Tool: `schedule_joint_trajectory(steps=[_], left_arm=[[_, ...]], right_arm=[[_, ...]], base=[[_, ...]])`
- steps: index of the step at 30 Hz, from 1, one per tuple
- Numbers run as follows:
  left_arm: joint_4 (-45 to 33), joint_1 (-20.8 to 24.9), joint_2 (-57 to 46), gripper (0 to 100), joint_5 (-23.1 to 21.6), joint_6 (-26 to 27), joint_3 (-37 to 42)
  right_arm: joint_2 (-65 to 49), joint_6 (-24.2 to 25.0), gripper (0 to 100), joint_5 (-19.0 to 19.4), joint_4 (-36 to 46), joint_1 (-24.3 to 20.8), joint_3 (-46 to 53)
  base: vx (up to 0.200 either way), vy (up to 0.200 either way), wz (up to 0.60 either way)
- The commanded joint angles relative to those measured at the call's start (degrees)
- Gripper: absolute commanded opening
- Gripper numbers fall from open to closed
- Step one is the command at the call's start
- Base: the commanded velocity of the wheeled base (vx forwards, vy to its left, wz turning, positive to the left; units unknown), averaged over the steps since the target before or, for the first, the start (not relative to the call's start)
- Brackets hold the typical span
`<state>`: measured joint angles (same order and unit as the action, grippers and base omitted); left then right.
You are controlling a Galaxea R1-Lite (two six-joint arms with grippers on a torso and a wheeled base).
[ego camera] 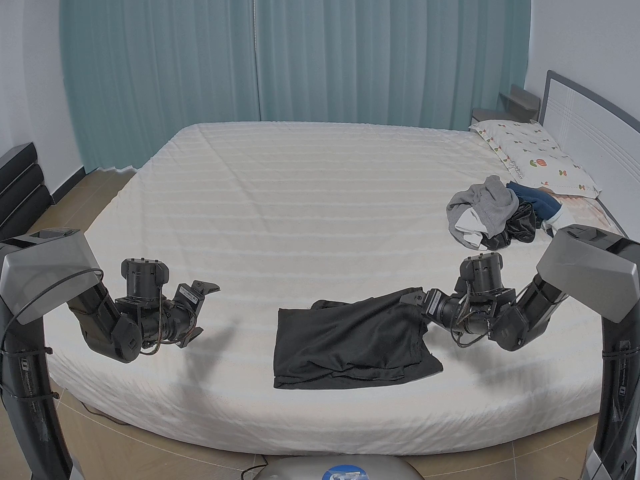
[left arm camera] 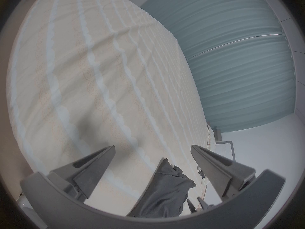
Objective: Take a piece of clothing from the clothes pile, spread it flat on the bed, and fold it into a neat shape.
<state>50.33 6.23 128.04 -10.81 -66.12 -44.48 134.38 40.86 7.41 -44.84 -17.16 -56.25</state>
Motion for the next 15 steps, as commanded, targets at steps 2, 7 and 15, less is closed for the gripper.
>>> schedule_joint_trajectory(steps=[2, 7, 15], left_arm=[[0.0, 0.1, 0.1, 100, 0.0, -0.1, 0.0], [0.0, 0.0, 0.1, 100, 0.0, -0.1, 0.0], [0.0, 0.0, 0.1, 100, 0.0, -0.1, 0.0]], right_arm=[[-5.9, -3.5, 100, 5.2, -3.4, -0.2, 11.2], [-4.4, -3.6, 100, 6.1, -7.6, -0.9, 13.2], [-0.5, -3.6, 100, 5.9, -8.0, -4.0, 10.6]], base=[[0.000, 0.000, 0.00], [0.000, 0.000, 0.00], [0.000, 0.000, 0.00]])
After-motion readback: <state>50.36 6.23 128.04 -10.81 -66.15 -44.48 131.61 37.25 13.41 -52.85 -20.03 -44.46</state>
